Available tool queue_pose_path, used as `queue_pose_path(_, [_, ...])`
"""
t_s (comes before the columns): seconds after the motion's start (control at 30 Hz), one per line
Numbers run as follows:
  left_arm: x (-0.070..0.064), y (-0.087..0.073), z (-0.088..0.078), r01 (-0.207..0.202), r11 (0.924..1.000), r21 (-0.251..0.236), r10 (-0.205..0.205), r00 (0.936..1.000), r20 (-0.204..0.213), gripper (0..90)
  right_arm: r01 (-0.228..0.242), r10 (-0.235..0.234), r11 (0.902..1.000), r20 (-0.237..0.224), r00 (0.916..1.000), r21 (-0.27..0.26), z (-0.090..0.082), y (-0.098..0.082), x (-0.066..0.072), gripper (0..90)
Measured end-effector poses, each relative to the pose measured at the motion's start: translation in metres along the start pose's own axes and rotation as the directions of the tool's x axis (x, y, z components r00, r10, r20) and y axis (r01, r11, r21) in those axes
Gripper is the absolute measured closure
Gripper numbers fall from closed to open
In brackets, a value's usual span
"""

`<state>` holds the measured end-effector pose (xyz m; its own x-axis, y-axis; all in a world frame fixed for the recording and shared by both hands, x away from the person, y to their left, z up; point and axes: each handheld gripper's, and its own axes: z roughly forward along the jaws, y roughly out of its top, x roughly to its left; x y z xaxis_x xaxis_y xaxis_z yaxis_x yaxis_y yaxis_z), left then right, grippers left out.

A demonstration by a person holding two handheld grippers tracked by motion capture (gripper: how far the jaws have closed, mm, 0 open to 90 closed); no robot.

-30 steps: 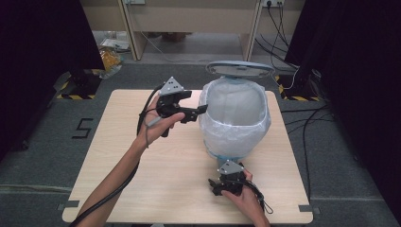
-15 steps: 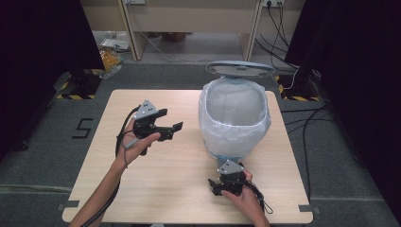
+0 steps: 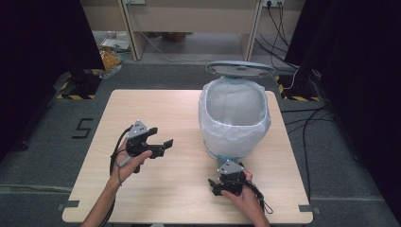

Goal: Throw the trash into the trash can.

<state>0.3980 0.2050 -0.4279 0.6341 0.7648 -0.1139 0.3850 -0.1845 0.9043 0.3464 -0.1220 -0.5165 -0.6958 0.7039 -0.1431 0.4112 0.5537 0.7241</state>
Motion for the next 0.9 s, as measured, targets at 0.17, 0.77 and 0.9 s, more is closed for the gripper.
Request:
queue_pose_path(0.17, [0.003, -0.022, 0.004, 0.007, 0.9989, 0.045, -0.007, 0.9999, -0.014, 16.6, 0.0, 0.0, 1.0, 0.0, 1.0, 0.0, 0.0, 0.0, 0.0, 10.8])
queue_pose_path(0.77, [0.013, -0.075, 0.017, -0.051, 0.9667, 0.251, 0.077, 0.9923, -0.097, 16.3, -0.002, 0.002, 1.0, 0.001, 1.0, -0.003, 0.0, 0.0, 0.0, 10.8])
queue_pose_path(0.9, [0.011, -0.085, 0.019, -0.055, 0.9559, 0.289, 0.085, 0.9922, -0.092, 16.3, 0.0, 0.0, 1.0, -0.002, 1.0, -0.003, 0.0, 0.0, 0.0, 10.8])
